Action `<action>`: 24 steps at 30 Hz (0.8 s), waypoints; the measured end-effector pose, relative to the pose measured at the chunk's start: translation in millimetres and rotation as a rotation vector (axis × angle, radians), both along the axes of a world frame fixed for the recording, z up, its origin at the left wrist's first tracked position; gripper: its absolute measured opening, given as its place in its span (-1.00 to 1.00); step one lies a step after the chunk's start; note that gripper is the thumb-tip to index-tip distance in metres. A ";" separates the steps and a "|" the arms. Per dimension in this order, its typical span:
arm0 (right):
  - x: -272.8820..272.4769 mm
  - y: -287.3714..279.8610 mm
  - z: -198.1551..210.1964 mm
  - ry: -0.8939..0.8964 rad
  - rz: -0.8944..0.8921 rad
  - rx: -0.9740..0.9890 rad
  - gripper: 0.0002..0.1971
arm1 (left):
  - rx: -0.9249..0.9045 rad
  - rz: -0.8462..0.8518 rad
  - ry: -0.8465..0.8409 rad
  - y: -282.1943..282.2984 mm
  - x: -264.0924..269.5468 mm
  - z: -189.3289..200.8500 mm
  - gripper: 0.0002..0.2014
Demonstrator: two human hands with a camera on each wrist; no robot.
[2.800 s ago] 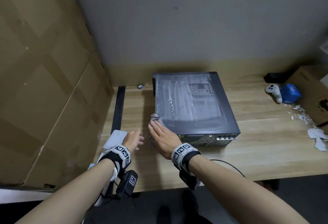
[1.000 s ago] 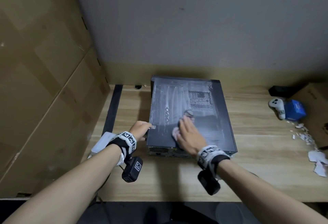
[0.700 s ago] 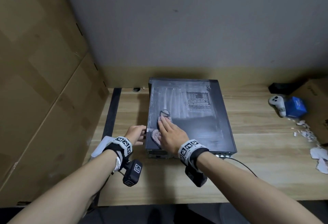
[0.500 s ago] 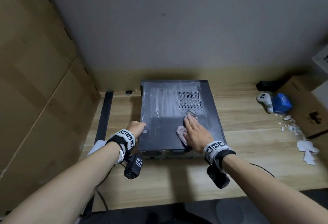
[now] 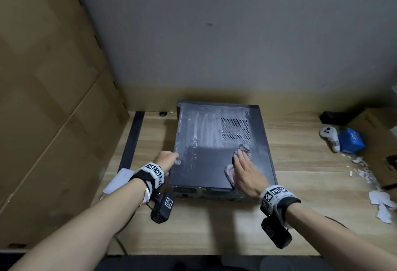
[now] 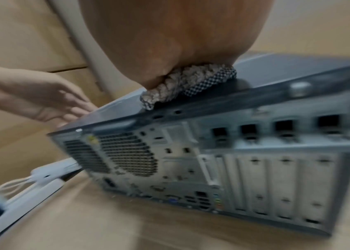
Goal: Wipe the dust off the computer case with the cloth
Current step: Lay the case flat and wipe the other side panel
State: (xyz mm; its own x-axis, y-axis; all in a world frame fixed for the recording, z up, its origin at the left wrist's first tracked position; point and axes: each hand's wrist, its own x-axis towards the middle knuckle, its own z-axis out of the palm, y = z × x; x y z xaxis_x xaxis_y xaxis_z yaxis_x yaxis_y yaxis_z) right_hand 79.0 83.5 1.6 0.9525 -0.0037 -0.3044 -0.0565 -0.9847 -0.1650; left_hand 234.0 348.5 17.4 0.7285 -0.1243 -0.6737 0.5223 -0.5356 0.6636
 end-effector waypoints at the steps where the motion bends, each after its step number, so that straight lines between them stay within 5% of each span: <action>1: 6.9 12.7 0.9 -0.001 0.088 0.027 -0.15 | -0.051 0.046 0.021 2.7 -3.3 3.5 -0.83; 5: 31.0 68.9 -1.1 -0.090 0.456 0.085 -0.31 | -0.214 0.199 0.099 14.2 -11.9 9.3 -0.84; 11: 74.0 112.7 -6.4 -0.171 0.808 0.075 -0.37 | -0.164 0.261 0.106 36.6 -24.0 1.4 -0.76; 18: 135.6 133.6 -2.3 -0.015 0.677 -0.051 -0.34 | -0.118 0.296 0.130 53.0 -36.3 -12.6 -0.72; 24: 177.8 116.1 -5.9 -0.039 0.475 -0.084 -0.33 | -0.124 0.160 0.106 41.1 -32.9 0.2 -0.71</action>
State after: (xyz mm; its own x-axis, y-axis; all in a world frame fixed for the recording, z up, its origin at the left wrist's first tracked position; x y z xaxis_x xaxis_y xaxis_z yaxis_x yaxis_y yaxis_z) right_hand 256.8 199.6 -4.4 0.8655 0.4116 -0.2854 0.4073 -0.9100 -0.0772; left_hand 201.1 389.6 17.7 0.6714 -0.0992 -0.7345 0.6645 -0.3584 0.6558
